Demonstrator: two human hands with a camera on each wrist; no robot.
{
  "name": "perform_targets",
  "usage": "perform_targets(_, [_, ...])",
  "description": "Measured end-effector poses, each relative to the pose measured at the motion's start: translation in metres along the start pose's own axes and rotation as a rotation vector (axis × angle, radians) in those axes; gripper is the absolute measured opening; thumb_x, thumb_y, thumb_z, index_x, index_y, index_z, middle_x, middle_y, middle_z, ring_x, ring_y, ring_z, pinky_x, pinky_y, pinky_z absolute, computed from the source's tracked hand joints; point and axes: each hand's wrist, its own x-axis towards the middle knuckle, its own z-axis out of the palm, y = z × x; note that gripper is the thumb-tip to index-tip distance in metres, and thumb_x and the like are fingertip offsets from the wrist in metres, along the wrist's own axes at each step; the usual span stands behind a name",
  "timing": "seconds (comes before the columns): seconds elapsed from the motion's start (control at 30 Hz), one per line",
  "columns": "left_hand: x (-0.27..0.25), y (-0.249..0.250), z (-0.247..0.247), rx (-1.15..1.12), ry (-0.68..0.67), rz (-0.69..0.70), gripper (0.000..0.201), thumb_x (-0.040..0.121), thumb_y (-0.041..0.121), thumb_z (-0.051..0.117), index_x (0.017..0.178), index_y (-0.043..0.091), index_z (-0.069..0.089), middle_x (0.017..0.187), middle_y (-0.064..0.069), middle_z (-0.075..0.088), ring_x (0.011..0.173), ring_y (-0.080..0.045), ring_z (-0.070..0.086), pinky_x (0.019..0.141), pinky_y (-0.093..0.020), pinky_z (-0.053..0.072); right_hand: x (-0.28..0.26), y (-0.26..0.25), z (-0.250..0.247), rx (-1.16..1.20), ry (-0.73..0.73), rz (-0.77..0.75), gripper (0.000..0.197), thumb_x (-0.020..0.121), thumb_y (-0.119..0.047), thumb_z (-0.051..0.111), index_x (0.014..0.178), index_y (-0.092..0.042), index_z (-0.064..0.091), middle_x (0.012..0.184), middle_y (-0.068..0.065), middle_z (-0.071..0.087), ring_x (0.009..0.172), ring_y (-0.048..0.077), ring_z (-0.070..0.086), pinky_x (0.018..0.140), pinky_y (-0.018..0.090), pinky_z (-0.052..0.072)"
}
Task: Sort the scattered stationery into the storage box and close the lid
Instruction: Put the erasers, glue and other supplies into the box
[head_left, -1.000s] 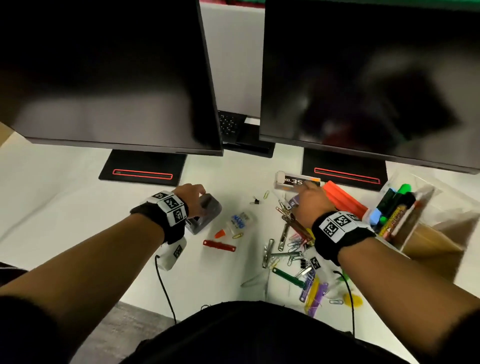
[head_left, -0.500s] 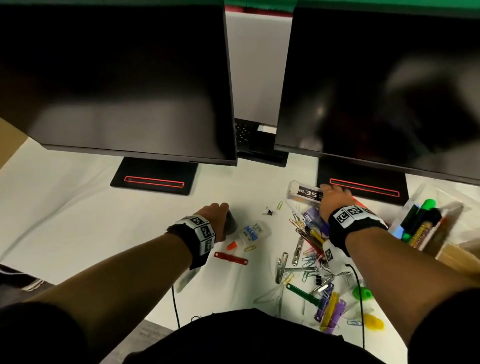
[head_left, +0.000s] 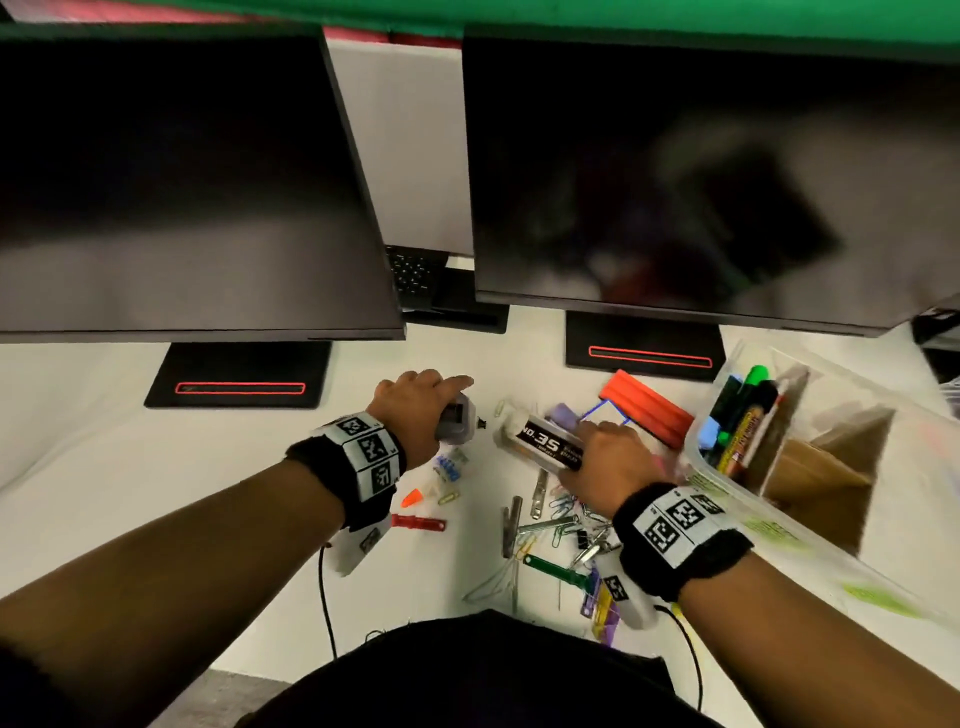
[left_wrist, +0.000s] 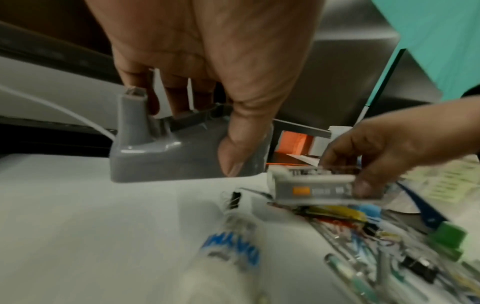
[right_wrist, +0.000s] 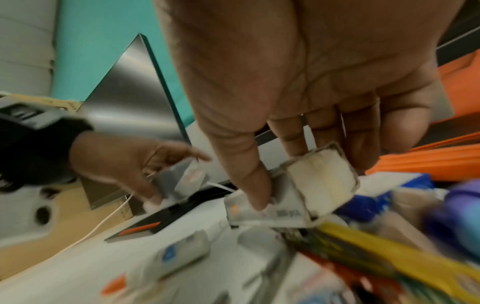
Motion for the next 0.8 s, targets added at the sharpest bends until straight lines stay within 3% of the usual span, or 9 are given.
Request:
perform_targets(0.13, [-0.001, 0.04, -0.003, 0.009, -0.009, 0.175, 0.09, 0.079, 0.021, 0.061, 0.148, 0.032, 0.005, 0.133, -0.001, 0.05, 0.12, -0.026, 0.048, 0.099, -0.04, 0.038, -0.029, 0.011, 0.009, -0.008, -0.087, 0.003, 0.049, 0.079, -0.042, 0.064, 0.121, -0.019, 0.054, 0.113, 0.007, 0.061, 0.105, 0.024, 0.058, 0.09, 0.032, 0.044])
perform_targets(0.23, [-0.006, 0.069, -0.004, 0.0, 0.006, 0.288, 0.092, 0.079, 0.023, 0.061, 0.149, 0.029, 0.001, 0.13, -0.002, 0.054, 0.116, -0.026, 0.05, 0.097, -0.038, 0.038, -0.036, 0.019, 0.006, 0.119, -0.065, 0.015, 0.057, 0.077, -0.045, 0.064, 0.127, -0.02, 0.051, 0.121, 0.007, 0.058, 0.113, 0.025, 0.052, 0.097, 0.033, 0.04])
perform_targets(0.33, [-0.006, 0.091, -0.015, -0.1, 0.049, 0.371, 0.094, 0.08, 0.028, 0.062, 0.15, 0.027, -0.001, 0.126, -0.003, 0.058, 0.114, -0.026, 0.051, 0.098, -0.037, 0.038, -0.043, 0.021, -0.014, 0.613, -0.017, 0.04, 0.042, 0.081, -0.026, 0.062, 0.121, -0.016, 0.056, 0.107, 0.005, 0.065, 0.098, 0.021, 0.061, 0.084, 0.028, 0.046])
perform_targets(0.4, [-0.003, 0.109, -0.024, -0.136, 0.078, 0.425, 0.102, 0.077, 0.032, 0.065, 0.149, 0.028, -0.006, 0.125, 0.001, 0.06, 0.114, -0.025, 0.051, 0.1, -0.038, 0.038, -0.052, 0.025, -0.033, 1.024, -0.027, 0.089, 0.035, 0.085, -0.011, 0.061, 0.12, -0.012, 0.056, 0.094, 0.005, 0.066, 0.084, 0.02, 0.063, 0.077, 0.034, 0.051])
perform_targets(0.47, [-0.002, 0.124, -0.036, -0.182, 0.107, 0.47, 0.111, 0.072, 0.033, 0.069, 0.148, 0.03, -0.012, 0.123, 0.006, 0.061, 0.114, -0.022, 0.051, 0.103, -0.036, 0.037, -0.061, 0.033, -0.049, 1.214, 0.013, 0.107, 0.035, 0.084, -0.006, 0.062, 0.118, -0.011, 0.056, 0.08, 0.001, 0.064, 0.069, 0.015, 0.062, 0.065, 0.03, 0.054])
perform_targets(0.53, [-0.003, 0.138, -0.05, -0.247, 0.14, 0.516, 0.116, 0.069, 0.038, 0.072, 0.147, 0.031, -0.015, 0.122, 0.009, 0.062, 0.114, -0.019, 0.051, 0.105, -0.033, 0.036, -0.067, 0.042, -0.061, 1.236, 0.095, 0.103, 0.035, 0.082, -0.009, 0.068, 0.115, -0.013, 0.055, 0.077, 0.001, 0.064, 0.061, 0.013, 0.063, 0.055, 0.024, 0.054])
perform_targets(0.67, [-0.007, 0.172, -0.066, -0.273, 0.217, 0.662, 0.117, 0.07, 0.046, 0.071, 0.144, 0.032, -0.018, 0.122, 0.019, 0.06, 0.108, -0.014, 0.052, 0.105, -0.037, 0.037, -0.084, 0.067, -0.082, 1.32, 0.181, 0.138, 0.028, 0.084, -0.012, 0.067, 0.108, -0.007, 0.054, 0.089, 0.02, 0.066, 0.073, 0.037, 0.067, 0.071, 0.048, 0.055])
perform_targets(0.8, [-0.01, 0.213, -0.073, -0.325, 0.224, 0.653, 0.112, 0.072, 0.041, 0.072, 0.147, 0.033, -0.01, 0.139, 0.01, 0.048, 0.122, -0.014, 0.042, 0.109, -0.034, 0.029, -0.103, 0.108, -0.112, 1.328, 0.329, 0.217, 0.013, 0.088, -0.005, 0.058, 0.1, -0.012, 0.058, 0.087, 0.014, 0.064, 0.07, 0.024, 0.064, 0.061, 0.035, 0.057])
